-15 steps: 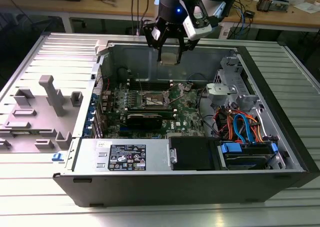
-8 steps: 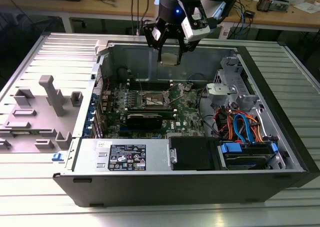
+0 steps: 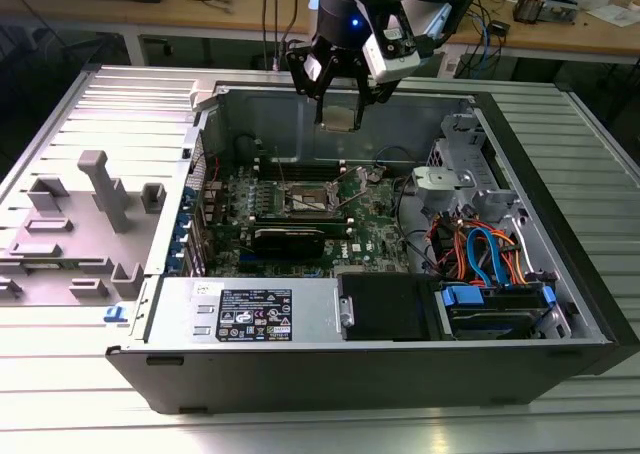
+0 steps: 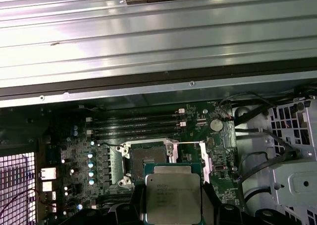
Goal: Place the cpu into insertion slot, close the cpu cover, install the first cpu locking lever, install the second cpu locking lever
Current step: 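Place the cpu into insertion slot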
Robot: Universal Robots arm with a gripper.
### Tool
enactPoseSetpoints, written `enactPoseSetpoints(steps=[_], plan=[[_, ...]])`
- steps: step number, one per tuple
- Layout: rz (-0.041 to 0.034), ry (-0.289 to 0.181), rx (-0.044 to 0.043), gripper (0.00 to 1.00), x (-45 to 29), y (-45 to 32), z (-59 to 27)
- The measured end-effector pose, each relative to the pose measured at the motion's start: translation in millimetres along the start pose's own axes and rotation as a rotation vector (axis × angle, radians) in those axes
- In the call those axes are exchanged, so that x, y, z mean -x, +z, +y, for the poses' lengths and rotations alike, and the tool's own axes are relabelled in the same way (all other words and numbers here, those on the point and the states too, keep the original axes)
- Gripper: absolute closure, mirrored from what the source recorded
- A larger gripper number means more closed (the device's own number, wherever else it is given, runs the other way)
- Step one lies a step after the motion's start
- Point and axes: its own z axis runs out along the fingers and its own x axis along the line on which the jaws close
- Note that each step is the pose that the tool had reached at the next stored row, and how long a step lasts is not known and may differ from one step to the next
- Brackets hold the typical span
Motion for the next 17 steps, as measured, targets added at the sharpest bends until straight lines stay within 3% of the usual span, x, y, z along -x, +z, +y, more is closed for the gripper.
enactPoseSetpoints(steps=[2, 8, 17], plan=[[-0.0005, 0.006, 0.0000, 0.45, 0.0, 0.0, 0.0], [-0.0073, 0.083, 0.0014, 0.45, 0.1, 1.0, -0.2], [-0.0079, 0.090, 0.0015, 0.45, 0.1, 1.1, -0.3]])
